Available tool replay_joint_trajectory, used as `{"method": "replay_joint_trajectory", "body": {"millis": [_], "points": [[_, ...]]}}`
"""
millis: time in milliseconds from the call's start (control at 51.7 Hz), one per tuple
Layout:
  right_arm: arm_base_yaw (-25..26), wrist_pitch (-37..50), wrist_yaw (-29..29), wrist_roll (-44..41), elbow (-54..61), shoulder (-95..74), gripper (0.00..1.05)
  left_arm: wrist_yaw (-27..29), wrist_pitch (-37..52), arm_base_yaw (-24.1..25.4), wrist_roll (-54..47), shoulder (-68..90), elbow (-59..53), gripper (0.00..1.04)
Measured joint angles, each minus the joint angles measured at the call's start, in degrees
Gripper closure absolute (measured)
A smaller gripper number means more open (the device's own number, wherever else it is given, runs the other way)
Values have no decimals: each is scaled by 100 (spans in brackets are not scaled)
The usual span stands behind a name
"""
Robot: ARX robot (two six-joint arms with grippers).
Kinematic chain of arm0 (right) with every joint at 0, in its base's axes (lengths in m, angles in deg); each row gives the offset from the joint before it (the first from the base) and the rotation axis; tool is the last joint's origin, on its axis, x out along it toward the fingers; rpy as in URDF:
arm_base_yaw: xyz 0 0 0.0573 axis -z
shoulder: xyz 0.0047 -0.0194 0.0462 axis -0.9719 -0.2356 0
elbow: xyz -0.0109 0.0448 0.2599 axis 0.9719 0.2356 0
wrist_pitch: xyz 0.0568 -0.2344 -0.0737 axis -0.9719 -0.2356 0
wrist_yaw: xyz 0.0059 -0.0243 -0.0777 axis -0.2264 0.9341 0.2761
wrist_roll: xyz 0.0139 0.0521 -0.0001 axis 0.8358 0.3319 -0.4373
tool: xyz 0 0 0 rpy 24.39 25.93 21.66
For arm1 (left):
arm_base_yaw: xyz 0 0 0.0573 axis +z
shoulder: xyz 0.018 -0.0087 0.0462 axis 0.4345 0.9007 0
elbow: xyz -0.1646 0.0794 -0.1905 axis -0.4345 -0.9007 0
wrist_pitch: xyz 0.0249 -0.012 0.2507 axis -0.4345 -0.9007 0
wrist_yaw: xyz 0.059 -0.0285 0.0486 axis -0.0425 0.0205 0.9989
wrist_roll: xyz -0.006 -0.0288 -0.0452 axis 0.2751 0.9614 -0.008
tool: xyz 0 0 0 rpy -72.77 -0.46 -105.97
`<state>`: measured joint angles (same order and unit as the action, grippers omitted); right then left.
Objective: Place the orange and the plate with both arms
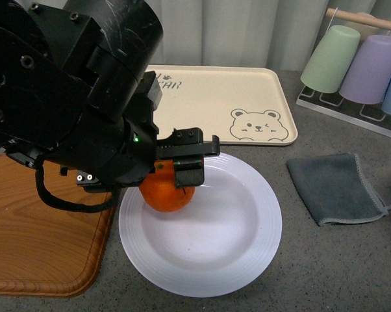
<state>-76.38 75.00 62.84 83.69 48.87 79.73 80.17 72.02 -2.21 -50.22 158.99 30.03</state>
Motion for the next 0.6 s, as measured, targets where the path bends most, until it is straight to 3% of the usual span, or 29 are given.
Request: {"method": "replay_joint_trajectory", "body": {"millis": [484, 600], "points": [[0, 0, 0, 0, 0, 0, 9, -20, 28, -345, 444, 140, -125, 36], [0, 0, 0, 0, 0, 0, 9, -15, 138, -363, 514, 236, -153, 21]]}}
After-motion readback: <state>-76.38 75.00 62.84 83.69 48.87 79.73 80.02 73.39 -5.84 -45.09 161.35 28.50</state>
